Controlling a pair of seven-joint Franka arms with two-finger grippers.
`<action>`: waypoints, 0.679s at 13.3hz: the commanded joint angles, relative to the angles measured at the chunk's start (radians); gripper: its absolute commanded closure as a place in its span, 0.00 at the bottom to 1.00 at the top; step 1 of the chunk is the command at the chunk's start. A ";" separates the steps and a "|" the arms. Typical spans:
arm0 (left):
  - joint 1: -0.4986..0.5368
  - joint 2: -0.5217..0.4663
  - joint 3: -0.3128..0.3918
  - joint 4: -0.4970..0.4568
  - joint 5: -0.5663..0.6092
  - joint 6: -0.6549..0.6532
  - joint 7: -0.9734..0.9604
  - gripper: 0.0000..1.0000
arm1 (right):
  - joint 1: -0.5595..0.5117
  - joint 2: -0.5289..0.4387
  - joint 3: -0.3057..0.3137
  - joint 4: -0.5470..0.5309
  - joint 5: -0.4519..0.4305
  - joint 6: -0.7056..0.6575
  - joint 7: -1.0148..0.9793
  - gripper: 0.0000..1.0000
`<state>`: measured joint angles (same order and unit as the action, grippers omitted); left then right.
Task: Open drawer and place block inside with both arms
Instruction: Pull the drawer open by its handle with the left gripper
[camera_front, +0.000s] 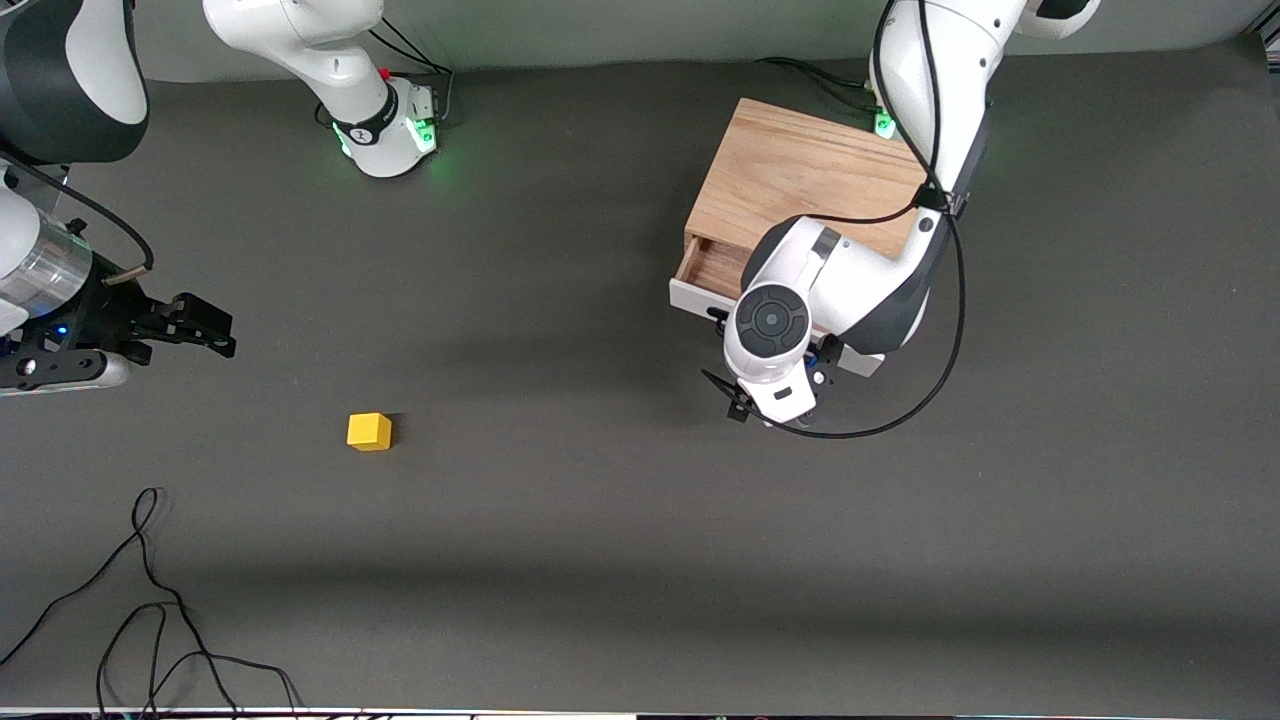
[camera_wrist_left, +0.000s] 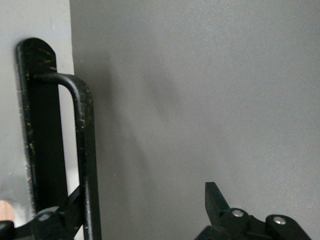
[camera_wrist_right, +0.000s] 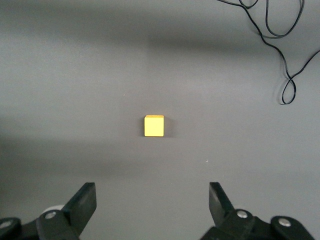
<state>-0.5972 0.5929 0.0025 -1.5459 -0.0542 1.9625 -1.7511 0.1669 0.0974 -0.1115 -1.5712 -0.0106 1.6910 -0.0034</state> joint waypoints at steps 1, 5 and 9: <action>-0.009 0.062 0.008 0.098 0.008 0.019 -0.007 0.00 | 0.003 -0.005 -0.002 0.002 -0.008 0.007 0.016 0.00; -0.007 0.096 0.011 0.162 0.014 0.039 -0.005 0.00 | 0.003 -0.005 -0.002 0.003 -0.008 0.006 0.016 0.00; -0.009 0.097 0.011 0.164 0.016 0.101 -0.005 0.00 | 0.005 -0.007 0.001 0.003 -0.008 0.004 0.016 0.00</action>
<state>-0.5971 0.6601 0.0074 -1.4372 -0.0509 2.0095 -1.7508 0.1676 0.0974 -0.1112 -1.5711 -0.0106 1.6910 -0.0034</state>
